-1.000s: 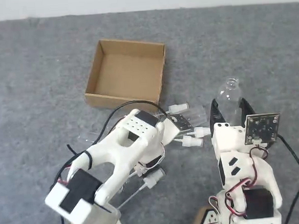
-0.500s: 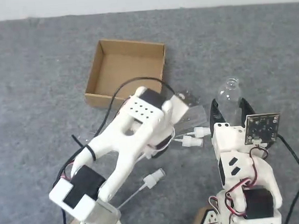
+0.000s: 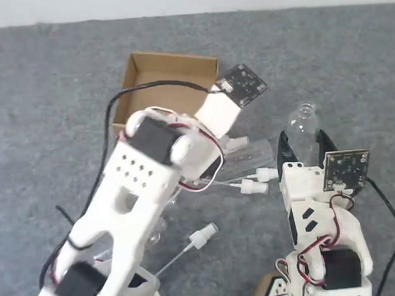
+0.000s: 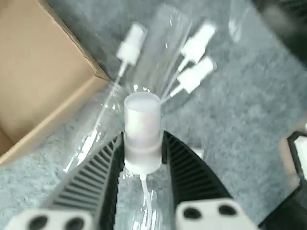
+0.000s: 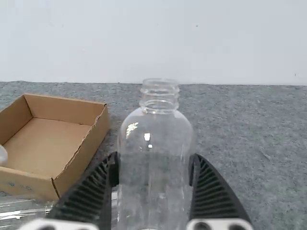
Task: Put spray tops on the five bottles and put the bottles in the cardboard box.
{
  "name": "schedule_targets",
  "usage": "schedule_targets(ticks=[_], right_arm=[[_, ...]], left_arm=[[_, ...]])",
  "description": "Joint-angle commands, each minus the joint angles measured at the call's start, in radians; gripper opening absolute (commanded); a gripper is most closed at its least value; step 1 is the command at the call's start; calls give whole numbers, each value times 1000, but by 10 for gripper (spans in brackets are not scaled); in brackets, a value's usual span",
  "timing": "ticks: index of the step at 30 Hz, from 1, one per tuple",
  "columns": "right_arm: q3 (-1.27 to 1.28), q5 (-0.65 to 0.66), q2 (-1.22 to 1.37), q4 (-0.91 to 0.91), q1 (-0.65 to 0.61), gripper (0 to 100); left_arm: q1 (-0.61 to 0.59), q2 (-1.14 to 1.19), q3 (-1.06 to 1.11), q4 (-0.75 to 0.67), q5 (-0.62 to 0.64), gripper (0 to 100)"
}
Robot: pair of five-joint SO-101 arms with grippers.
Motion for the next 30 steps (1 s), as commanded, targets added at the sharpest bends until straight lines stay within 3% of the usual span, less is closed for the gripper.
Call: schedule_targets(ticks=[1, 7, 18, 22, 30], right_arm=[[17, -2, -19, -45, 8, 57], [87, -2, -19, -148, 8, 55], [94, -2, -19, -142, -94, 58], [98, -2, -19, -142, -96, 58], [115, -2, -19, -140, -199, 59]], left_arm=[[-6, -121, -74, -15, 57, 13], [-6, -233, -74, -92, 98, 13], [-6, -336, -71, -133, 114, 12], [-72, -391, -70, -204, 196, 12], [-114, -496, -67, -239, 209, 12]])
